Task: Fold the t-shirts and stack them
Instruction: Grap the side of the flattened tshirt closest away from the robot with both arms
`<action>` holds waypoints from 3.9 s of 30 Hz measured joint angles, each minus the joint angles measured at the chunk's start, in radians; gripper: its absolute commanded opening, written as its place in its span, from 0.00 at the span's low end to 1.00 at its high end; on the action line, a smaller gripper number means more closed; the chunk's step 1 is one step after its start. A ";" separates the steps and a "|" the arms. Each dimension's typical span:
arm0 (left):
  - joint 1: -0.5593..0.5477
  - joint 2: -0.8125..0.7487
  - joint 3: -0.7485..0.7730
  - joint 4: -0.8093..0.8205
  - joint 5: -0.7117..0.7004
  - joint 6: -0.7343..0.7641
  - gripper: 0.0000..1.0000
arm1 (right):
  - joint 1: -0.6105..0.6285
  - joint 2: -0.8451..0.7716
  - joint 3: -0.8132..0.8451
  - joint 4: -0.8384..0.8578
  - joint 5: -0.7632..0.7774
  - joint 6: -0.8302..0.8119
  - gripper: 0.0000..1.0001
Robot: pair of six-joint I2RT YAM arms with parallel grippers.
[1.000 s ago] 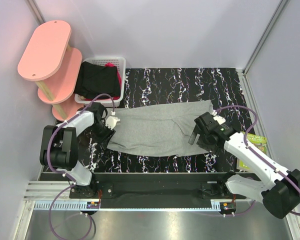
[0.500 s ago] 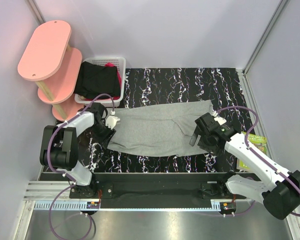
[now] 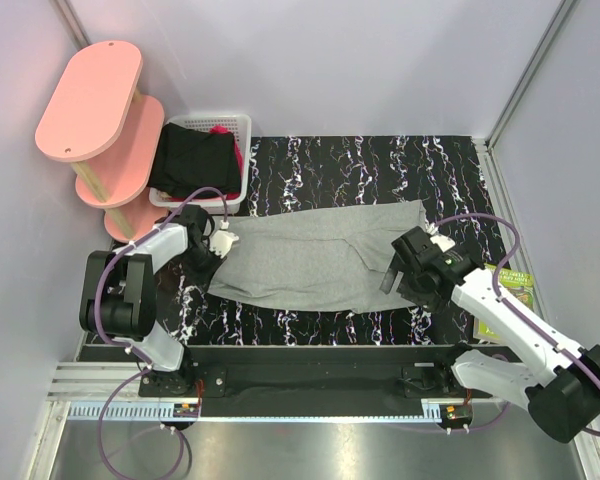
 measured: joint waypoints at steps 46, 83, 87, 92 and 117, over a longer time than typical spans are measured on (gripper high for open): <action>0.174 -0.063 -0.059 0.013 -0.004 0.101 0.00 | 0.000 0.383 -0.061 -0.018 0.187 0.221 0.79; 0.178 -0.076 -0.071 -0.024 -0.008 0.105 0.00 | -0.011 0.612 0.059 0.161 0.194 0.084 0.00; 0.178 -0.077 -0.072 -0.030 -0.007 0.105 0.00 | -0.013 0.579 0.039 0.178 0.182 0.076 0.00; 0.178 -0.077 -0.072 -0.036 -0.007 0.105 0.00 | -0.015 0.435 0.007 0.163 0.145 0.076 0.33; 0.178 -0.118 -0.072 -0.065 -0.007 0.109 0.00 | -0.021 0.512 -0.008 0.164 0.089 0.151 0.28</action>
